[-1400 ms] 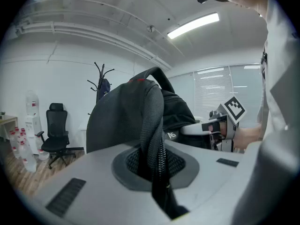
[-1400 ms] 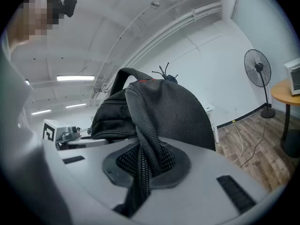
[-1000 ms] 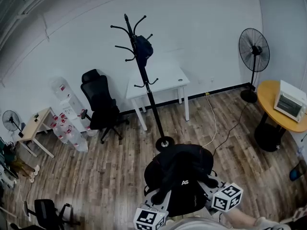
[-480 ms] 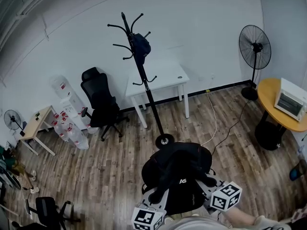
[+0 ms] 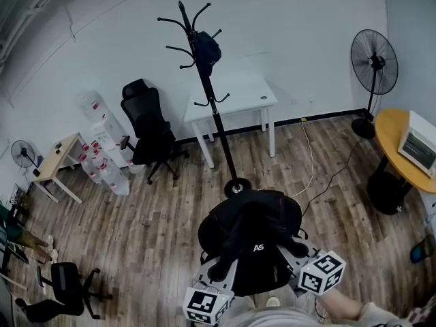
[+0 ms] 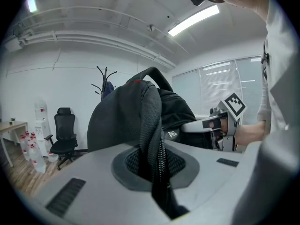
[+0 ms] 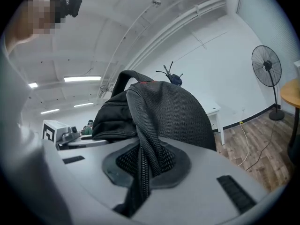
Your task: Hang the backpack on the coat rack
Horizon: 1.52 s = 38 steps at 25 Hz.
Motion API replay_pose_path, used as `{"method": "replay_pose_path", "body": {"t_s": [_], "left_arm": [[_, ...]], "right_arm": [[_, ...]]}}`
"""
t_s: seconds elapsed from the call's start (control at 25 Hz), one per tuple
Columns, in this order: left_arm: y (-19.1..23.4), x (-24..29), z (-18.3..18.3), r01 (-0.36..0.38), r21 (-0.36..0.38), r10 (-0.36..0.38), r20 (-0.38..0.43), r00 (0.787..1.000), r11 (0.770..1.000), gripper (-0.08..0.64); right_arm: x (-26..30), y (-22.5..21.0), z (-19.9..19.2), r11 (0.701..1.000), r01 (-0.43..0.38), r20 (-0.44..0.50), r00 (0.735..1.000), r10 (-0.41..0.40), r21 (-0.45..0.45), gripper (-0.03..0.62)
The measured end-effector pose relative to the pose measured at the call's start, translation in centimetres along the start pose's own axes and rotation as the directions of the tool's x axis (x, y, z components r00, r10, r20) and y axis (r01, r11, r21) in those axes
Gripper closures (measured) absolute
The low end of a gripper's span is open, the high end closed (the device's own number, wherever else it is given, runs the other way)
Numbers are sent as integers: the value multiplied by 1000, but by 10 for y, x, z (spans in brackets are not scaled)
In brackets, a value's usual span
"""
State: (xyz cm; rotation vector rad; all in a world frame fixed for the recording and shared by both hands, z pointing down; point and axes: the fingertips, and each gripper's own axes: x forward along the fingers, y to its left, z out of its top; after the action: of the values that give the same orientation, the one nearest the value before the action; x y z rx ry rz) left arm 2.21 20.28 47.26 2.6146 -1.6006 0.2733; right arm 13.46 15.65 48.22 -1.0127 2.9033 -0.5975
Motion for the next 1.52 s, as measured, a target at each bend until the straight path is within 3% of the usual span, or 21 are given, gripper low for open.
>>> {"method": "replay_pose_path", "body": {"t_s": [0.24,0.6,1.04,1.52], "left_arm": [[29,13,-3,1,3,-1,1,1000,1000,535],[112,45,-3,37,-16,-36,10,999,999,535],[214,75,27,92,21,-93,53,994,996,535],[266,113,47,69,60,-72,51,996,996,535]], "right_arm": [[34,-8,1,1000,13,-16,1000,-13,4,555],[115,-18,12,999,49,-28,998,-49,-16,555],[216,-18,54,997,83,27,996,-83,-5,555],[273,-42,81,997,70,37,997,-70,-9,555]]}}
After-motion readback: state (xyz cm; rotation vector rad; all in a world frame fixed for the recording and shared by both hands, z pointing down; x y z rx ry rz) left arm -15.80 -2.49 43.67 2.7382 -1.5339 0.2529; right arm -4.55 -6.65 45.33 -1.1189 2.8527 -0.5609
